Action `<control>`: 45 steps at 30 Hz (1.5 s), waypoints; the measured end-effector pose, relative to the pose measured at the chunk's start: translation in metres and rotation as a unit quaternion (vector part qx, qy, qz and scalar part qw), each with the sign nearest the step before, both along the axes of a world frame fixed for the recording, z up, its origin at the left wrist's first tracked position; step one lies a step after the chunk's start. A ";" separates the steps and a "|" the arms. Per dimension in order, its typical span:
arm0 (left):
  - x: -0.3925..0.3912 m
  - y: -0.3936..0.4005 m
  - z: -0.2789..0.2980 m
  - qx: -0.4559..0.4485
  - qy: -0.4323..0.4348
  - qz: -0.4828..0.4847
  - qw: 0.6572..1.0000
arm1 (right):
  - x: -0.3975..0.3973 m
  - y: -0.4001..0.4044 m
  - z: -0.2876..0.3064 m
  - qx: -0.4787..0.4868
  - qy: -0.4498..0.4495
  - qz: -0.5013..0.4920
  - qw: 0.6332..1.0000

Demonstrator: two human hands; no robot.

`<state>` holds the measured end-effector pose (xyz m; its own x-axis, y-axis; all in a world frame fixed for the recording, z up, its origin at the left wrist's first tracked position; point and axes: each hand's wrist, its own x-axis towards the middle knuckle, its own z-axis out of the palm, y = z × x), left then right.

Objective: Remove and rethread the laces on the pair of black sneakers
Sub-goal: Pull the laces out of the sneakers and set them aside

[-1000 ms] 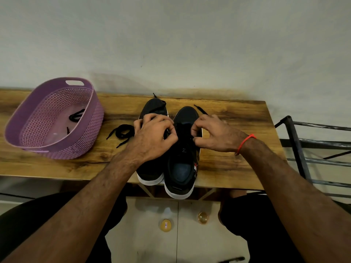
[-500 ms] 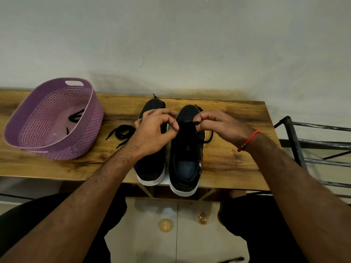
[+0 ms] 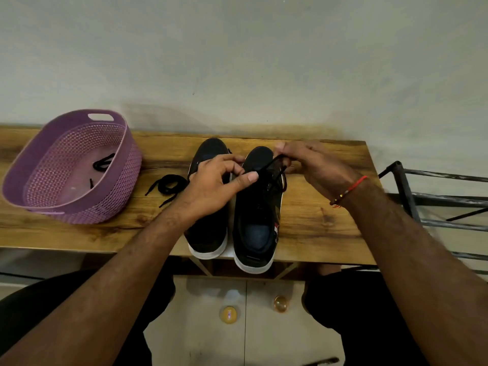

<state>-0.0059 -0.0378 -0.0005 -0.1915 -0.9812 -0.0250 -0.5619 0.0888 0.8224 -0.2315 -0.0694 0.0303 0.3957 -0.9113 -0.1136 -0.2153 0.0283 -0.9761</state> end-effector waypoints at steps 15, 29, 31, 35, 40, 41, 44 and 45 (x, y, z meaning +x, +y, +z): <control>0.039 -0.015 0.037 0.047 0.354 0.362 0.861 | -0.046 -0.019 0.028 0.044 -0.183 -0.328 0.926; -0.011 0.012 -0.003 -0.127 -0.285 -0.014 0.950 | -0.024 -0.009 -0.005 -0.156 0.379 0.047 0.911; -0.013 0.017 -0.015 -0.133 -0.339 -0.069 0.929 | -0.008 0.000 -0.008 -0.161 0.386 0.121 0.900; -0.013 0.017 -0.025 -0.105 -0.346 -0.083 0.929 | 0.002 0.007 -0.021 -0.151 0.431 0.150 0.877; -0.012 0.018 -0.026 -0.112 -0.350 -0.059 0.928 | 0.006 0.008 -0.026 -0.137 0.426 0.159 0.880; -0.012 0.017 -0.026 -0.118 -0.350 -0.048 0.928 | 0.007 0.008 -0.026 -0.130 0.425 0.157 0.882; -0.012 0.016 -0.026 -0.111 -0.348 -0.027 0.931 | 0.008 0.009 -0.023 -0.120 0.430 0.138 0.884; -0.011 0.015 -0.027 -0.104 -0.345 -0.021 0.933 | 0.008 0.010 -0.021 -0.121 0.434 0.129 0.883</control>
<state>-0.0173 -0.0226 -0.0271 -0.2382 -0.9706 0.0339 -0.9433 0.2396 0.2296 -0.2237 -0.0598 0.0090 0.4535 -0.8430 -0.2894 -0.8542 -0.3184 -0.4112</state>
